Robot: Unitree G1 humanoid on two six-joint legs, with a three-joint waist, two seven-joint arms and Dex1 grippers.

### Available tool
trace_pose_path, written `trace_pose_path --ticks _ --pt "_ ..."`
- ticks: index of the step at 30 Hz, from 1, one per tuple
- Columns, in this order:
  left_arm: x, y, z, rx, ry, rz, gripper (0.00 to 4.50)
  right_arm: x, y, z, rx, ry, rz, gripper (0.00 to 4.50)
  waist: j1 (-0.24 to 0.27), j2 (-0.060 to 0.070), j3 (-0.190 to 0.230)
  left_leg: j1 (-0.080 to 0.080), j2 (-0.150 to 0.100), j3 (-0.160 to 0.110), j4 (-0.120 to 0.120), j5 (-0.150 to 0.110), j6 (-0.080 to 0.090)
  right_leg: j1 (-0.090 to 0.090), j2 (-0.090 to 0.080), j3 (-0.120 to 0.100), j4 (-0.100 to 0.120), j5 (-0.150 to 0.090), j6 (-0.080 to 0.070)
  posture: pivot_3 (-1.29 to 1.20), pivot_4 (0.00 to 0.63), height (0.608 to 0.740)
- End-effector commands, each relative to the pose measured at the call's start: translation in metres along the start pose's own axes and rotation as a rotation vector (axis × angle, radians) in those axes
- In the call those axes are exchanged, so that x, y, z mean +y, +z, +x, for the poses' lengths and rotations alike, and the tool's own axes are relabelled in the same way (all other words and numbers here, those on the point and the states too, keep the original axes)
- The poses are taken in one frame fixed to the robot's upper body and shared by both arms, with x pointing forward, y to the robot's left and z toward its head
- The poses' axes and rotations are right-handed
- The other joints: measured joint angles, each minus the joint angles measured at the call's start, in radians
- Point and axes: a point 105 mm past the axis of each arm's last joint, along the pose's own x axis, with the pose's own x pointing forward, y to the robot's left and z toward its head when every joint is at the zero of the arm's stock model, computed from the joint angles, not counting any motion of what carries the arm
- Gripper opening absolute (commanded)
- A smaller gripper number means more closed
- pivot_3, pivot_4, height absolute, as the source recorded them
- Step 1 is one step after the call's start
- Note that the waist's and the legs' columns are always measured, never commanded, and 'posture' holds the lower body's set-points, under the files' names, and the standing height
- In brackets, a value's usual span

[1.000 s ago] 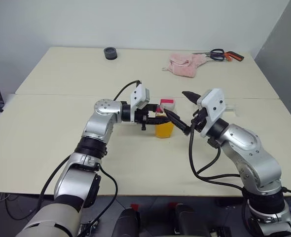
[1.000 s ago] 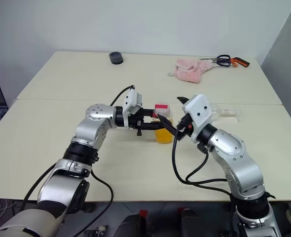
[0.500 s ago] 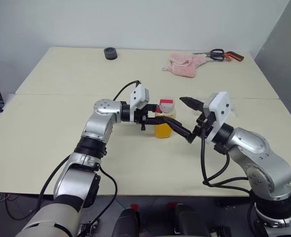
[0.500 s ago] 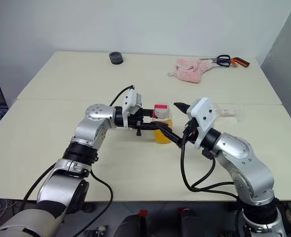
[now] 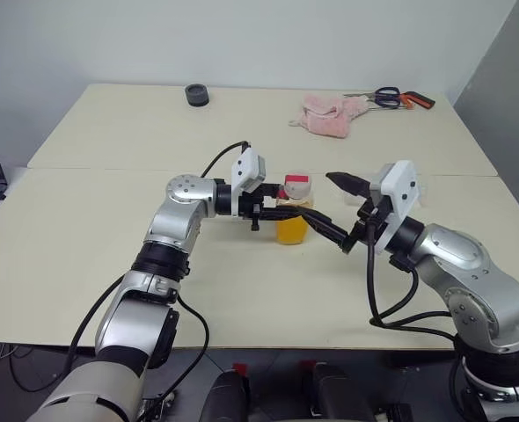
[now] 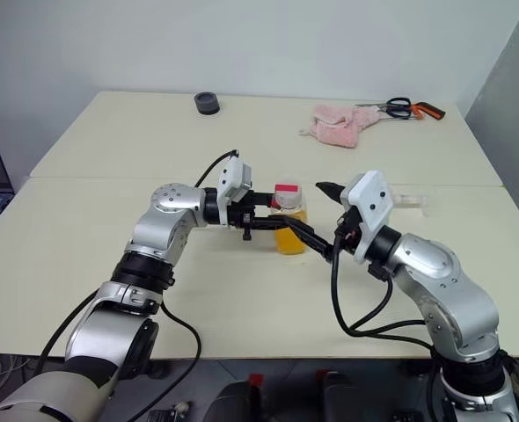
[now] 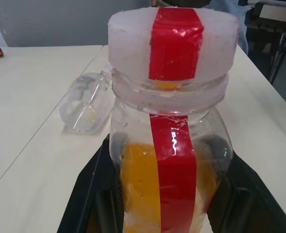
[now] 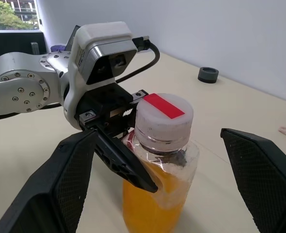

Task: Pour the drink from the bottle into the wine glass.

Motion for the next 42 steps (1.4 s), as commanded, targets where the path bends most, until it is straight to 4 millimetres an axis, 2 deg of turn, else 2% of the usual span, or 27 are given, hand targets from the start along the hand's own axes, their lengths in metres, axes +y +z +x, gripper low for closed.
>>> trace_pose_path --ticks 1,3,15,27,40,42 --pt "0.004 0.022 -0.003 -0.055 0.01 0.07 1.69 -0.002 0.016 -0.002 -0.057 0.008 -0.018 4.31 0.0 0.0 0.0 0.0 0.0 0.0 0.0 0.0 0.0 0.0 0.0 0.0 0.0 0.0 0.0 0.0 0.15 0.74" --pt "0.003 0.023 -0.002 -0.057 0.007 0.07 1.69 -0.004 0.018 -0.002 -0.066 0.003 -0.007 4.5 0.0 0.0 0.0 0.0 0.0 0.0 0.0 0.0 0.0 0.0 0.0 0.0 0.0 0.0 0.0 0.0 0.15 0.74" --pt "0.001 0.024 0.001 -0.071 -0.008 0.062 1.69 -0.009 0.017 0.015 -0.054 0.028 0.008 4.5 0.0 0.0 0.0 0.0 0.0 0.0 0.0 0.0 0.0 0.0 0.0 0.0 0.0 0.0 0.0 0.0 0.15 0.74" --pt "0.0 0.024 0.001 -0.068 -0.012 0.061 1.69 -0.005 0.016 0.03 -0.066 0.099 0.033 4.5 0.0 0.0 0.0 0.0 0.0 0.0 0.0 0.0 0.0 0.0 0.0 0.0 0.0 0.0 0.0 0.0 0.15 0.74" --pt "0.0 0.024 0.001 -0.065 -0.01 0.061 1.69 -0.003 0.017 0.038 -0.083 0.118 0.027 4.5 0.0 0.0 0.0 0.0 0.0 0.0 0.0 0.0 0.0 0.0 0.0 0.0 0.0 0.0 0.0 0.0 0.15 0.74" --pt "0.0 0.024 0.001 -0.065 -0.01 0.061 1.69 -0.003 0.017 0.04 -0.086 0.118 0.029 4.12 0.0 0.0 0.0 0.0 0.0 0.0 0.0 0.0 0.0 0.0 0.0 0.0 0.0 0.0 0.0 0.0 0.15 0.74"
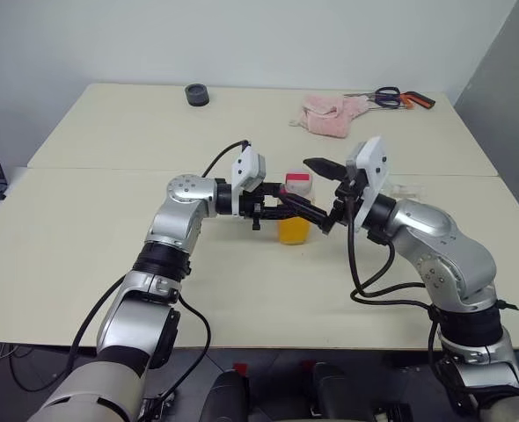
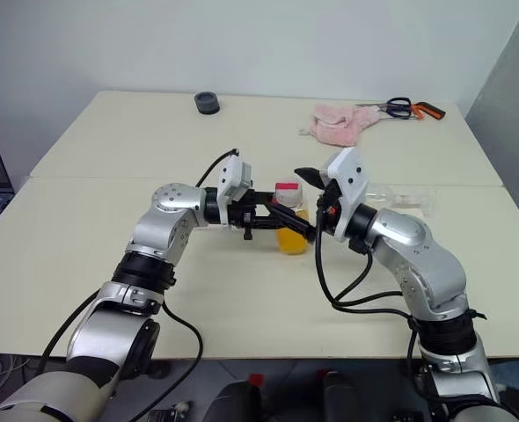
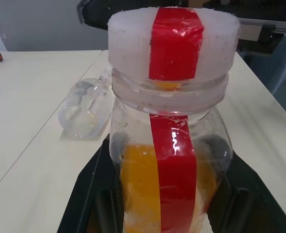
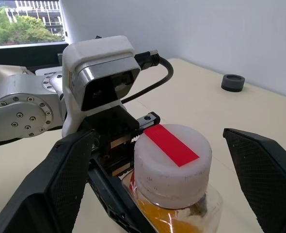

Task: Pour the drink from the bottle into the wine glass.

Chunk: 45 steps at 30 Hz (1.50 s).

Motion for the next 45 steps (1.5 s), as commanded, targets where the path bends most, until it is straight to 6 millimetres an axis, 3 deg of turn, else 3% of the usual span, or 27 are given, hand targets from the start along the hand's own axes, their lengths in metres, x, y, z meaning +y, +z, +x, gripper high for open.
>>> trace_pose_path --ticks 1,7,15,21,28,30,33,35,42,45 --pt "0.001 0.021 0.0 -0.044 -0.004 0.067 1.69 0.004 0.014 0.003 -0.049 0.023 -0.042 3.87 0.0 0.0 0.0 0.0 0.0 0.0 0.0 0.0 0.0 0.0 0.0 0.0 0.0 0.0 0.0 0.0 0.15 0.74" --pt "0.001 0.02 0.0 -0.044 -0.004 0.067 1.69 0.004 0.012 0.006 -0.043 0.023 -0.051 1.84 0.0 0.0 0.0 0.0 0.0 0.0 0.0 0.0 0.0 0.0 0.0 0.0 0.0 0.0 0.0 0.0 0.15 0.74" --pt "0.001 0.02 -0.001 -0.044 -0.002 0.066 1.69 0.006 0.013 0.006 -0.068 0.021 -0.125 1.84 0.0 0.0 0.0 0.0 0.0 0.0 0.0 0.0 0.0 0.0 0.0 0.0 0.0 0.0 0.0 0.0 0.15 0.74" --pt "0.0 0.019 -0.001 -0.044 0.0 0.063 1.69 0.003 0.015 0.002 -0.127 -0.01 0.101 1.84 0.0 0.0 0.0 0.0 0.0 0.0 0.0 0.0 0.0 0.0 0.0 0.0 0.0 0.0 0.0 0.0 0.15 0.74" --pt "-0.001 0.019 -0.002 -0.044 0.001 0.061 1.68 0.005 0.016 -0.001 -0.132 -0.014 0.184 1.77 0.0 0.0 0.0 0.0 0.0 0.0 0.0 0.0 0.0 0.0 0.0 0.0 0.0 0.0 0.0 0.0 0.15 0.74" --pt "-0.001 0.019 -0.002 -0.044 0.001 0.061 1.68 0.004 0.017 -0.002 -0.134 -0.025 0.161 1.76 0.0 0.0 0.0 0.0 0.0 0.0 0.0 0.0 0.0 0.0 0.0 0.0 0.0 0.0 0.0 0.0 0.15 0.74" --pt "-0.002 0.019 -0.002 -0.043 0.0 0.061 1.68 0.003 0.018 -0.005 -0.092 -0.069 -0.141 1.75 0.0 0.0 0.0 0.0 0.0 0.0 0.0 0.0 0.0 0.0 0.0 0.0 0.0 0.0 0.0 0.0 0.15 0.74" --pt "-0.002 0.019 -0.003 -0.041 0.001 0.06 1.68 0.004 0.023 -0.007 -0.106 -0.093 -0.253 1.74 0.0 0.0 0.0 0.0 0.0 0.0 0.0 0.0 0.0 0.0 0.0 0.0 0.0 0.0 0.0 0.0 0.15 0.74" --pt "-0.002 0.019 -0.002 -0.04 -0.002 0.058 1.68 -0.003 0.032 -0.017 -0.169 -0.154 -0.242 1.73 0.0 0.0 0.0 0.0 0.0 0.0 0.0 0.0 0.0 0.0 0.0 0.0 0.0 0.0 0.0 0.0 0.15 0.74" --pt "-0.002 0.019 -0.003 -0.042 0.0 0.06 1.68 -0.012 0.028 -0.037 -0.149 -0.195 -0.137 1.73 0.002 0.0 0.0 0.0 0.0 0.0 0.0 0.0 0.0 0.0 0.0 0.0 0.0 0.0 0.0 0.0 0.15 0.74"
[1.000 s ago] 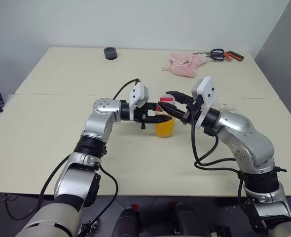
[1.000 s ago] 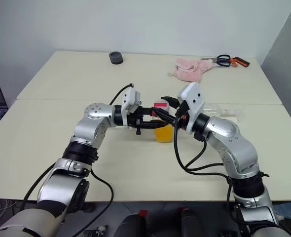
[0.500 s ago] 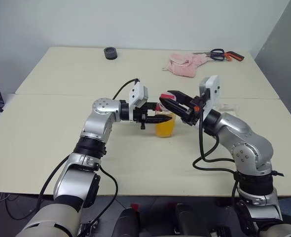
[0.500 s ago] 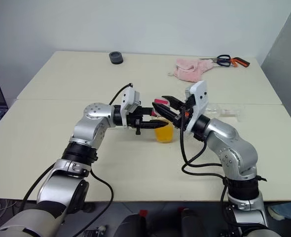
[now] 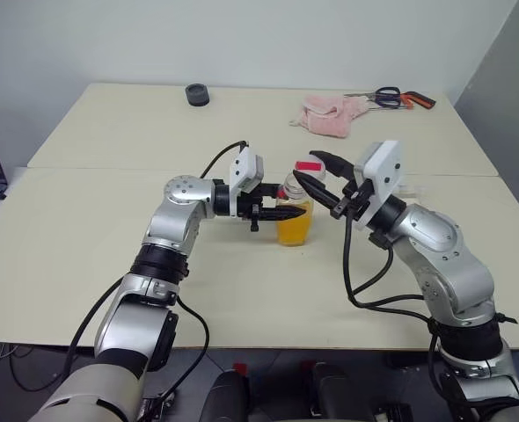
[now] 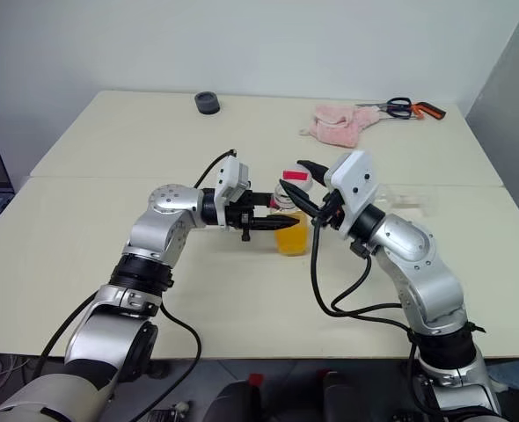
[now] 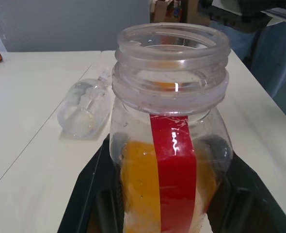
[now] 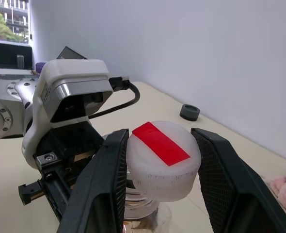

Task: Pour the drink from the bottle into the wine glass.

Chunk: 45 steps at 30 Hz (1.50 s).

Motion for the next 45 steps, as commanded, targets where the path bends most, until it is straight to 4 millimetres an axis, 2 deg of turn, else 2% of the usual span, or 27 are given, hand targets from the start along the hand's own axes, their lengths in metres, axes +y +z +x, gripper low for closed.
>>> trace_pose_path --ticks 1,3,8,12,14,19,23,27,30,32,35,39,41,45 --pt "0.001 0.018 -0.001 -0.037 -0.001 0.061 1.68 -0.015 0.01 -0.027 -0.014 -0.064 0.078 1.73 0.001 0.0 0.0 0.0 0.0 0.0 0.0 0.0 0.0 0.0 0.0 0.0 0.0 0.0 0.0 0.0 0.15 0.74" --pt "0.001 0.018 -0.002 -0.037 0.003 0.061 1.68 -0.019 0.006 -0.038 0.008 -0.08 0.109 1.73 0.004 0.0 0.0 0.0 0.0 0.0 0.0 0.0 0.0 0.0 0.0 0.0 -0.001 0.0 0.0 0.0 0.15 0.74" --pt "0.002 0.018 -0.001 -0.043 0.004 0.059 1.68 -0.037 -0.044 -0.09 0.21 -0.225 0.122 1.73 0.005 0.0 0.0 0.0 -0.001 0.0 0.0 0.0 0.0 0.001 0.0 0.0 -0.001 0.0 0.0 0.0 0.15 0.74" --pt "0.001 0.02 0.0 -0.048 -0.001 0.061 1.68 -0.048 -0.12 -0.159 0.516 -0.433 0.081 1.73 0.004 0.0 0.0 0.001 -0.001 0.001 -0.001 0.0 0.0 0.002 0.0 0.0 -0.001 0.0 0.0 0.0 0.15 0.74" --pt "0.002 0.02 0.001 -0.049 -0.001 0.061 1.68 -0.049 -0.139 -0.18 0.584 -0.49 0.052 1.73 0.003 0.0 0.0 0.002 -0.001 0.002 -0.001 0.0 0.0 0.002 0.0 0.001 0.0 0.0 0.0 0.0 0.15 0.74" --pt "0.002 0.02 0.001 -0.048 -0.003 0.06 1.68 -0.048 -0.154 -0.199 0.607 -0.551 0.099 1.73 -0.003 0.001 -0.001 0.006 0.0 0.004 -0.001 0.0 0.0 0.004 0.001 0.003 0.001 0.0 0.0 0.0 0.15 0.74" --pt "0.003 0.02 0.0 -0.047 0.001 0.062 1.68 -0.045 -0.156 -0.204 0.579 -0.561 0.214 3.02 0.001 0.001 -0.001 0.006 0.0 0.003 0.0 0.0 0.0 0.005 0.001 0.003 0.001 0.0 0.0 0.0 0.15 0.74" --pt "0.004 0.02 -0.002 -0.046 0.013 0.063 1.68 -0.047 -0.149 -0.203 0.539 -0.553 0.266 4.47 0.001 0.001 -0.001 0.006 0.0 0.003 -0.001 0.0 0.0 0.005 0.001 0.003 0.0 0.0 0.0 0.0 0.15 0.74" --pt "0.007 0.02 -0.005 -0.048 0.042 0.058 1.68 -0.052 -0.136 -0.199 0.504 -0.532 0.233 4.5 0.001 0.001 -0.001 0.006 0.0 0.003 -0.001 0.0 0.0 0.005 0.001 0.003 0.0 0.0 0.0 0.0 0.15 0.74" --pt "0.013 0.019 -0.011 -0.051 0.089 0.053 1.68 -0.052 -0.122 -0.189 0.479 -0.472 0.19 4.5 0.0 0.001 -0.001 0.006 0.0 0.003 -0.001 0.0 0.0 0.005 0.001 0.003 0.0 0.0 0.0 0.0 0.15 0.74" --pt "0.024 0.018 -0.023 -0.051 0.187 0.051 1.68 -0.038 -0.096 -0.156 0.429 -0.307 0.159 4.5 -0.004 0.001 0.0 0.006 0.0 0.003 -0.001 0.0 0.0 0.004 0.001 0.003 0.0 0.0 0.001 0.0 0.15 0.74" --pt "0.044 0.017 -0.05 -0.038 0.374 0.052 1.68 -0.004 -0.074 -0.103 0.375 -0.031 0.146 4.5 -0.007 0.001 0.0 0.007 0.001 0.002 -0.001 0.0 0.001 0.004 0.002 0.003 0.001 0.0 0.001 0.0 0.15 0.74" --pt "0.051 0.013 -0.062 -0.015 0.45 0.055 1.68 0.006 -0.067 -0.083 0.351 0.044 0.141 4.5 -0.003 0.001 0.0 0.006 0.001 0.0 -0.001 0.0 0.001 0.004 0.003 0.002 0.001 0.0 0.0 0.0 0.15 0.74" --pt "0.067 0.002 -0.101 0.029 0.675 0.036 1.67 0.024 -0.062 -0.033 0.306 0.17 0.091 4.5 -0.002 0.001 0.0 0.005 0.0 0.0 0.0 0.0 0.001 0.004 0.002 0.002 0.0 0.0 0.0 0.0 0.15 0.74"
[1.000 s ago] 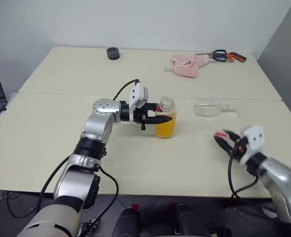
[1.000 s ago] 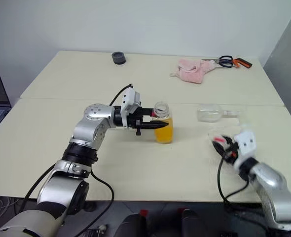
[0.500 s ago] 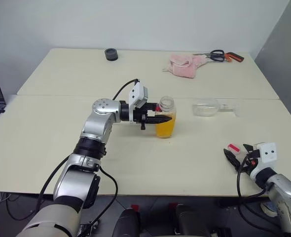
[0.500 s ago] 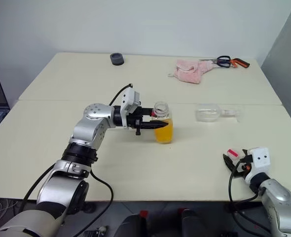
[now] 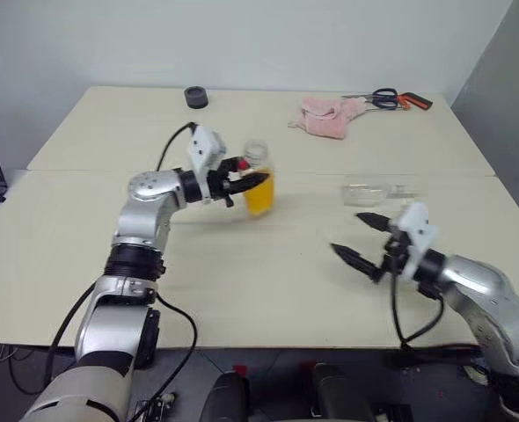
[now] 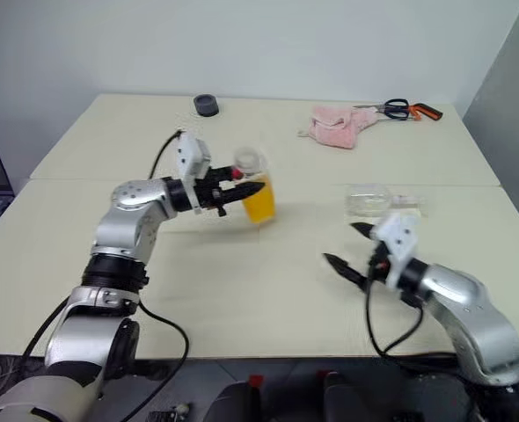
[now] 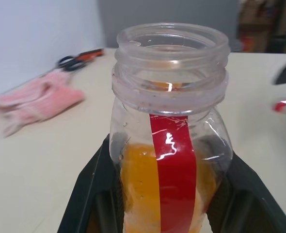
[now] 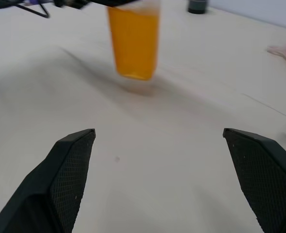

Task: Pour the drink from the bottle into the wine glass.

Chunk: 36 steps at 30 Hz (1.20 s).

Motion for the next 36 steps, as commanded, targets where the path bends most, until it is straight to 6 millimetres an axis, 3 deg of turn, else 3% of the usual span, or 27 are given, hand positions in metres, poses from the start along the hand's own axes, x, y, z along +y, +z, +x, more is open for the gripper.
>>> trace_pose_path --ticks 1,8,14,29,36 --pt "0.03 0.006 -0.021 -0.011 0.203 0.039 1.67 0.009 0.016 0.03 -0.031 0.064 -0.051 4.5 0.001 0.0 0.0 -0.001 0.0 0.0 0.0 0.0 0.0 -0.001 0.0 -0.001 0.0 0.0 0.0 0.0 0.15 0.74" --pt "0.071 -0.011 -0.066 0.032 0.548 -0.033 1.67 0.026 0.044 0.079 -0.085 0.176 -0.081 4.5 0.008 -0.001 0.0 -0.005 -0.001 -0.002 0.001 0.0 -0.001 -0.003 -0.003 -0.004 -0.001 0.0 0.0 0.0 0.15 0.74" --pt "0.084 -0.02 -0.093 0.014 0.68 -0.127 1.67 0.038 0.052 0.099 -0.09 0.235 -0.106 4.5 0.005 -0.001 0.0 -0.006 -0.001 -0.002 0.001 0.001 -0.001 -0.003 -0.003 -0.004 0.0 0.0 0.0 0.0 0.15 0.74" --pt "0.091 -0.042 -0.098 0.075 0.741 -0.157 1.67 0.044 0.058 0.113 -0.089 0.231 -0.082 4.5 0.002 -0.001 -0.001 -0.002 -0.001 -0.001 0.002 0.001 -0.001 -0.003 -0.003 -0.003 0.006 0.0 0.0 0.0 0.15 0.74" --pt "0.092 -0.042 -0.099 0.06 0.739 -0.147 3.87 0.047 0.06 0.113 -0.101 0.23 -0.063 4.5 0.001 -0.001 -0.001 -0.002 0.0 -0.001 0.005 0.001 -0.001 -0.004 -0.002 -0.002 0.009 0.0 0.0 0.0 0.15 0.74"
